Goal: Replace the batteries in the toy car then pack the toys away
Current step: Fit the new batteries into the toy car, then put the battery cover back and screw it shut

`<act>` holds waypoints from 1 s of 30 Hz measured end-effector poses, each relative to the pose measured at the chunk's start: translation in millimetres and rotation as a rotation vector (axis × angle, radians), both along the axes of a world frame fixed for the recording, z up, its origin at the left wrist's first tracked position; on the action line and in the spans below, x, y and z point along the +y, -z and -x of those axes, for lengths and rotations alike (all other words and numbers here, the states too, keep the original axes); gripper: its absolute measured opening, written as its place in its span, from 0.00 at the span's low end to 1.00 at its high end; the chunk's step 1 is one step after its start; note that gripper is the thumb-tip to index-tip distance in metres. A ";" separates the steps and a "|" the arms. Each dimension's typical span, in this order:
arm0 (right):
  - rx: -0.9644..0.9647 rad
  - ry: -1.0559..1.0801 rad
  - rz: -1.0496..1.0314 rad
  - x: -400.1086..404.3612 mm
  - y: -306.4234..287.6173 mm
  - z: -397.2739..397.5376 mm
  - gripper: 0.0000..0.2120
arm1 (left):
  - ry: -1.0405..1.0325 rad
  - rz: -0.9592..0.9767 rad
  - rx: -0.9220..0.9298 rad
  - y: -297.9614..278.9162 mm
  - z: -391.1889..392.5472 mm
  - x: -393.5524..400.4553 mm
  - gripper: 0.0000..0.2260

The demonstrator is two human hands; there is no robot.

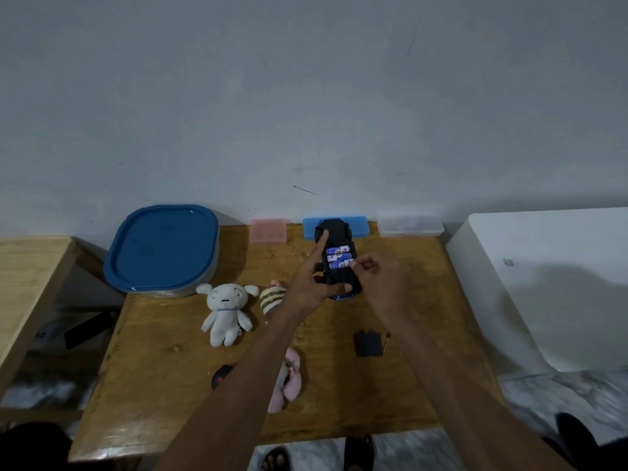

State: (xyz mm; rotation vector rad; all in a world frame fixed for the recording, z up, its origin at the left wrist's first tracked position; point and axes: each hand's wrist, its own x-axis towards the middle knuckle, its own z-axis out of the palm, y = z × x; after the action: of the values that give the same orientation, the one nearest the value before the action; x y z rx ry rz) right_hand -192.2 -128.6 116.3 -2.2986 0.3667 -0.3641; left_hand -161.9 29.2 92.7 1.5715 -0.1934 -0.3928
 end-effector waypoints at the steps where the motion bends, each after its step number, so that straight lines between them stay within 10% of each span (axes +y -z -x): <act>1: -0.006 -0.008 0.051 -1.3 0.1 0.6 0.06 | 0.006 -0.001 -0.001 0.0 0.2 0.1 0.50; 7: 0.035 -0.125 0.255 -3.3 0.9 -1.0 0.06 | 0.064 0.004 0.013 2.8 6.0 -4.6 0.49; 16: -0.008 0.039 -0.014 -23.5 3.2 5.4 0.04 | 0.016 -0.024 0.062 9.9 4.2 -8.1 0.50; 26: 0.603 -0.027 0.015 -32.9 73.6 66.2 0.03 | 0.044 -0.090 0.080 24.1 7.6 -5.4 0.50; 30: 0.687 -0.101 0.146 -26.2 83.7 73.7 0.18 | 0.056 -0.098 0.087 24.2 5.8 -6.7 0.50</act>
State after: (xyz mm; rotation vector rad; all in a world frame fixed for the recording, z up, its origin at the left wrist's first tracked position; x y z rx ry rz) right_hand -265.9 -154.7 32.6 -2.5215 0.5678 0.4831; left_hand -167.7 22.5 68.5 1.6438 -0.1531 -0.5204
